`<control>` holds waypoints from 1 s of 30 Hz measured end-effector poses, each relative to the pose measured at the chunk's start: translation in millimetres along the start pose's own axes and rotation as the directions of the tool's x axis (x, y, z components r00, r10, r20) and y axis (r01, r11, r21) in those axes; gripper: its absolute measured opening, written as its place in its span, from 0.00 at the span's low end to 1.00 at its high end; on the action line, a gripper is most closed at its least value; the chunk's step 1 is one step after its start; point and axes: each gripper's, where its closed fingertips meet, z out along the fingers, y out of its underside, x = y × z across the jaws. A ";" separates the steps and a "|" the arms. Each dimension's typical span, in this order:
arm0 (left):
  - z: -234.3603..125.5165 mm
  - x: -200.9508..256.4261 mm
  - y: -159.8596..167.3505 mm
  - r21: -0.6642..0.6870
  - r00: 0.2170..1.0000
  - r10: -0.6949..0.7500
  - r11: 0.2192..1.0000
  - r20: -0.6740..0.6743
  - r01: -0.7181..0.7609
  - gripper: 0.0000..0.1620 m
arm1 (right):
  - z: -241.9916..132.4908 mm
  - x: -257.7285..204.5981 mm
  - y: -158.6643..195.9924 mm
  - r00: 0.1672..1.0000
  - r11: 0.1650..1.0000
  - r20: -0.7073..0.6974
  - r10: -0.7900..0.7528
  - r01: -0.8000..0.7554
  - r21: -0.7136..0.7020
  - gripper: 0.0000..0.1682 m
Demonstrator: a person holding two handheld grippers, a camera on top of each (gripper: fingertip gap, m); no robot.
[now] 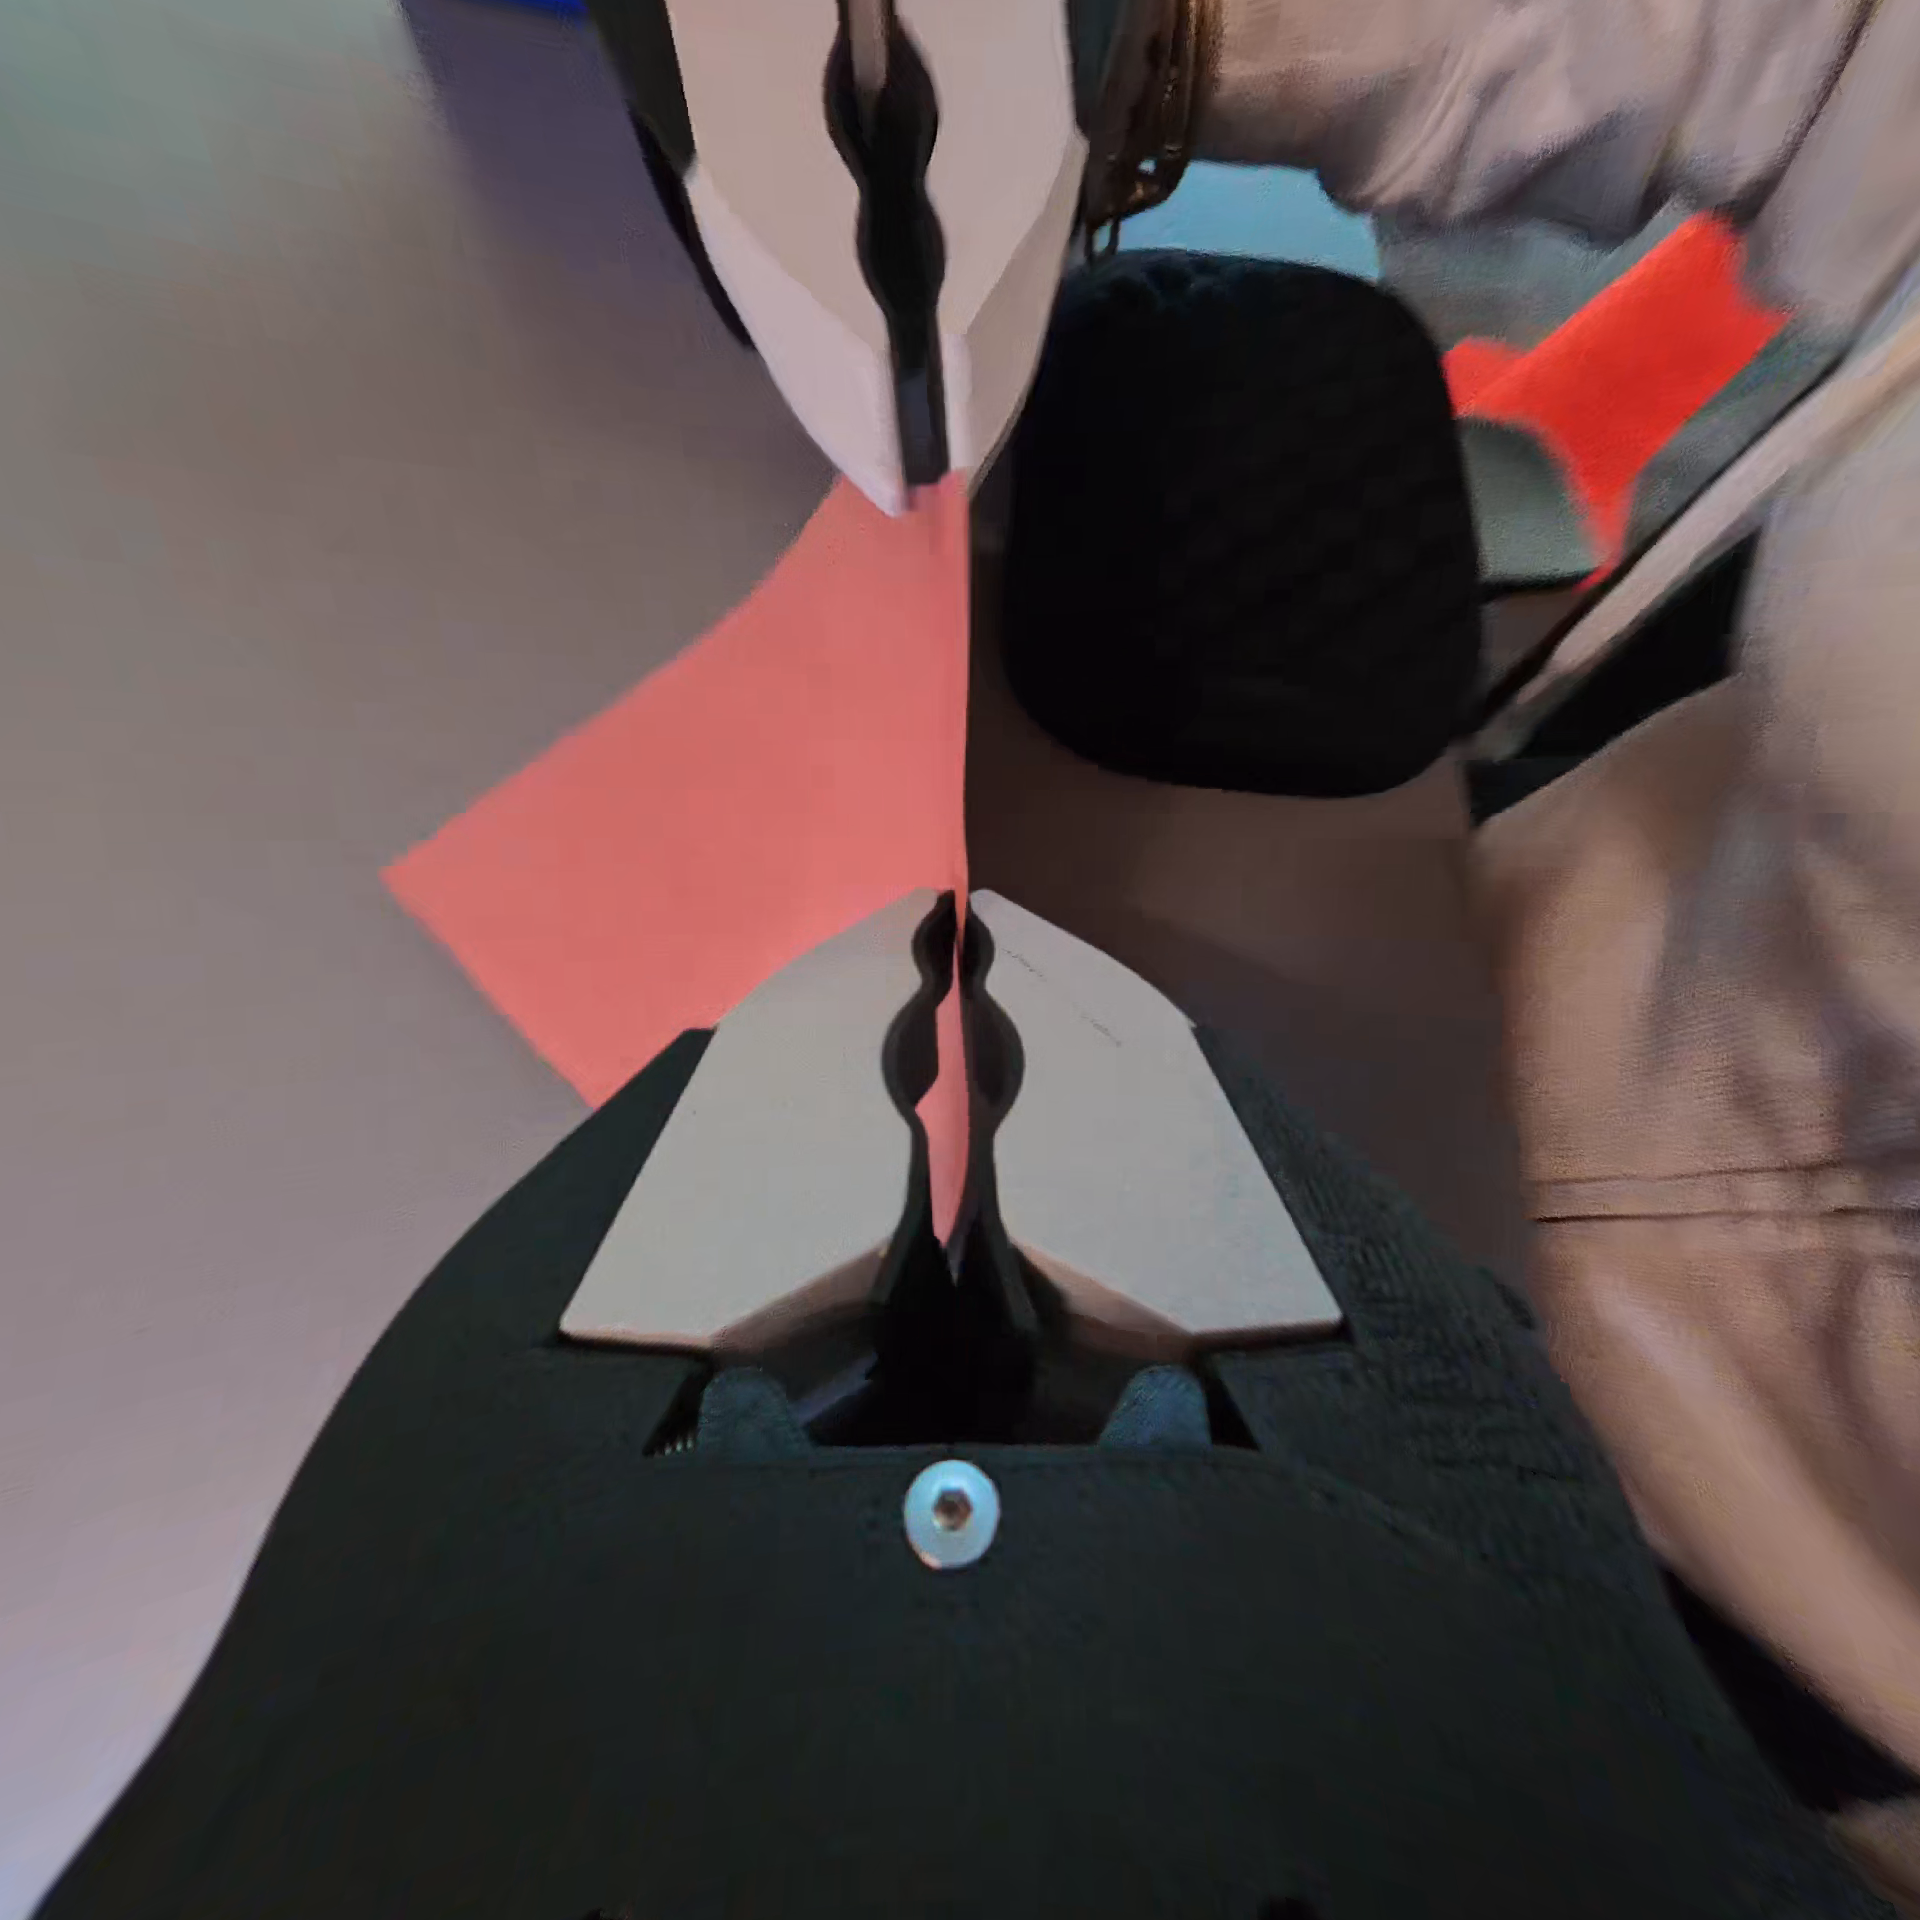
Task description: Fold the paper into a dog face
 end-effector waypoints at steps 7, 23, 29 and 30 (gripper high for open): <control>-6.3 -21.4 -13.6 0.104 0.805 -0.550 0.808 -0.222 0.580 0.00 | -19.6 16.1 -47.4 0.628 0.862 -0.612 -0.481 0.467 -0.198 0.52; -3.1 -43.4 -33.4 0.086 0.321 -0.767 0.331 -0.555 0.940 0.01 | 39.9 51.9 40.1 0.389 0.245 0.064 -0.919 0.690 -0.682 0.30; -19.7 -20.8 -27.2 0.067 0.446 -0.707 0.495 -0.549 0.866 0.26 | 43.7 46.2 40.9 0.299 0.176 0.111 -0.948 0.781 -0.599 0.12; -24.1 -15.9 -24.5 0.073 0.499 -0.688 0.549 -0.528 0.833 0.28 | 44.2 44.7 41.2 0.273 0.156 0.116 -0.955 0.794 -0.587 0.12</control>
